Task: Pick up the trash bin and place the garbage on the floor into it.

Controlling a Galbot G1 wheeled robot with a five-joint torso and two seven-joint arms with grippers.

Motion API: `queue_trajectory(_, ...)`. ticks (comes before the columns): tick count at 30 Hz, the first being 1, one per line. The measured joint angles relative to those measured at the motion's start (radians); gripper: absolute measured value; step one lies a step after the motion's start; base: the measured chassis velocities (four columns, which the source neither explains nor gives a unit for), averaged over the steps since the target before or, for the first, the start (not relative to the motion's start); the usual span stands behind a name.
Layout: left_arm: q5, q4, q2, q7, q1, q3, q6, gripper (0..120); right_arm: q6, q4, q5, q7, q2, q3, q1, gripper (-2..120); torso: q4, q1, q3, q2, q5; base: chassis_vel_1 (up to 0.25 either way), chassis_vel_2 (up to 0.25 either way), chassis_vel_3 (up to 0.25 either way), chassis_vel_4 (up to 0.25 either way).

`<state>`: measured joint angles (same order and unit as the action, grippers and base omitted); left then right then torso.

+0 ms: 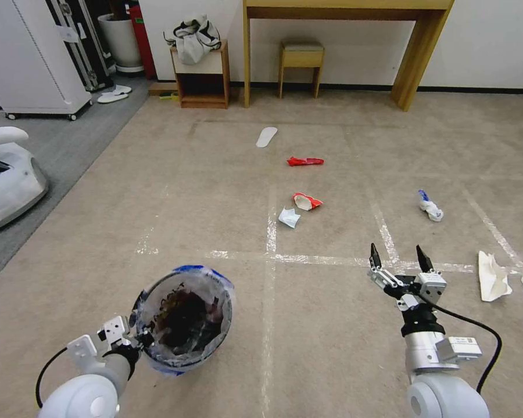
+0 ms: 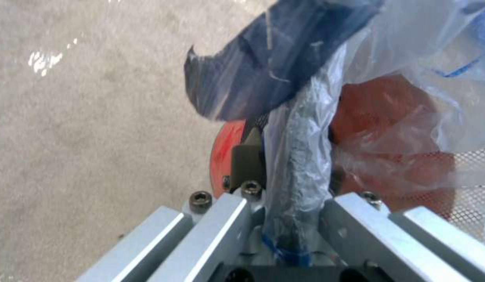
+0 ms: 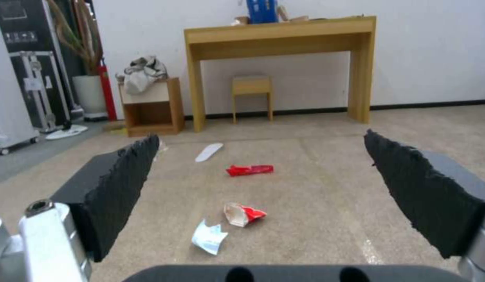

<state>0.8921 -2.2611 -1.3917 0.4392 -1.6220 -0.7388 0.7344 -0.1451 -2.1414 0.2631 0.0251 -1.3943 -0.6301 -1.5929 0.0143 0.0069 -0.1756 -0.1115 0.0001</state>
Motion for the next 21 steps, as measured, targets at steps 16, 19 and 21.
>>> queue_trajectory(16, 0.159, -0.047, 0.053, 0.077, 0.014, -0.043, 0.001, 0, -0.011, 0.002, 0.07, 0.017, 0.03, -0.019, 0.015, 100, -0.0001, 0.0, 0.0, 0.0, -0.0001, 0.0, 0.0, 0.0, 0.0)
queue_trajectory(19, 0.172, -0.041, 0.055, 0.084, 0.018, -0.043, 0.001, 0, -0.012, 0.005, 0.077, 0.015, 0.03, -0.02, 0.015, 100, -0.0001, 0.0, 0.0, 0.0, -0.0001, 0.0, 0.0, 0.0, 0.0)
queue_trajectory(21, 0.18, -0.032, 0.057, 0.088, 0.024, -0.043, 0.001, 0, -0.015, 0.009, 0.079, 0.008, 0.03, -0.02, 0.015, 100, -0.0001, 0.0, 0.0, 0.0, -0.0002, 0.0, 0.0, 0.0, 0.0)
